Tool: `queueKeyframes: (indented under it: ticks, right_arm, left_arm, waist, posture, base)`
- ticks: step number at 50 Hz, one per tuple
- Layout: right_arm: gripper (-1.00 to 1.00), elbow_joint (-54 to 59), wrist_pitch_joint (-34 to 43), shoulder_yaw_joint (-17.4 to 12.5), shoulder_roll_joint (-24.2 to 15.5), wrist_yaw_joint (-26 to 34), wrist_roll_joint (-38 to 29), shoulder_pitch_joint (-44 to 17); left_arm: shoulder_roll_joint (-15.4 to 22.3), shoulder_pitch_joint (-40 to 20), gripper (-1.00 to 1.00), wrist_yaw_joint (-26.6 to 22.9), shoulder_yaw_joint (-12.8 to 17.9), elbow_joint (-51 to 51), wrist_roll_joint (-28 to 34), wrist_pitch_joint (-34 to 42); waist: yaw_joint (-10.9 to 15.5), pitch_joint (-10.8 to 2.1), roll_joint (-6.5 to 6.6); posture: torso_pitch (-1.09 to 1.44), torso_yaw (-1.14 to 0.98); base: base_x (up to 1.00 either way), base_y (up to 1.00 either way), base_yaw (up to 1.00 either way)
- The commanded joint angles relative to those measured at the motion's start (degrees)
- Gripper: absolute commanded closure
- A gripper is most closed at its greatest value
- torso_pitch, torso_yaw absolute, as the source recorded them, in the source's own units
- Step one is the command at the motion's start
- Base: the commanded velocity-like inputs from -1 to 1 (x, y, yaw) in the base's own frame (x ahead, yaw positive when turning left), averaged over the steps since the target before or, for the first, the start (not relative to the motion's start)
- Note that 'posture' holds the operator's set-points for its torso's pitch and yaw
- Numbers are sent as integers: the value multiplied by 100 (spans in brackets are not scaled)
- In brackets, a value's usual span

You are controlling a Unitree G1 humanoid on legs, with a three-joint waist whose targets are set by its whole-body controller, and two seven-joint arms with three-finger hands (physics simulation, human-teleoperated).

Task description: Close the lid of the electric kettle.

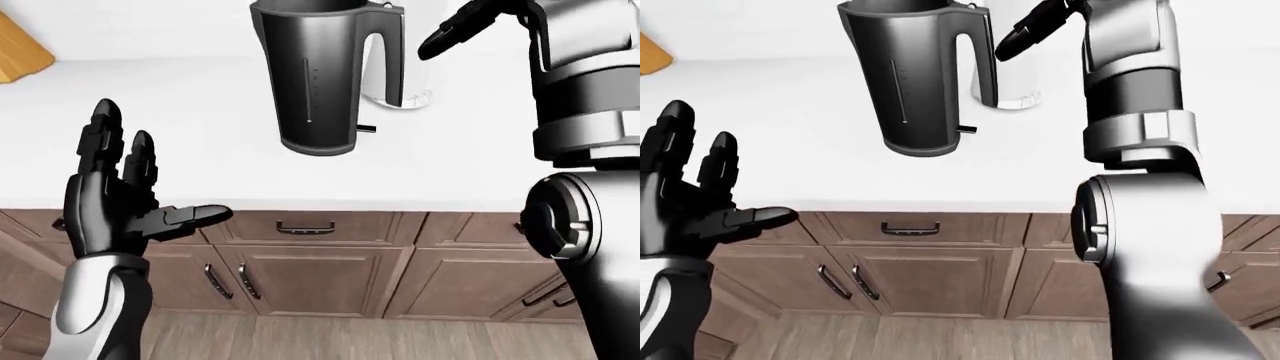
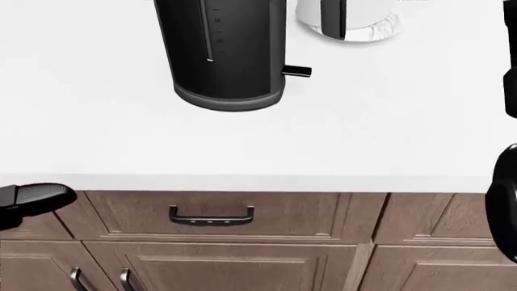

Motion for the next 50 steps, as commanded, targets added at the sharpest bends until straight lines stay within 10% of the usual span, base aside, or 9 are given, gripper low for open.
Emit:
queueKeyframes:
  ticks: [1, 50]
  right_arm:
    - [-100, 40, -348, -18, -20, -110, -87, -311]
    - [-100, 1704, -1104, 248, 1008, 90, -1018, -1354]
  left_arm:
    - [61, -96, -100, -15, 58, -191, 15, -167]
    - [-10, -36, -100, -132, 8, -44, 172, -327]
  waist:
    - [0, -140, -3]
    - [-13, -144, 64]
  posture:
    - [0, 0]
    - [0, 0]
  base:
    - [0, 0, 0]
    - [0, 0, 0]
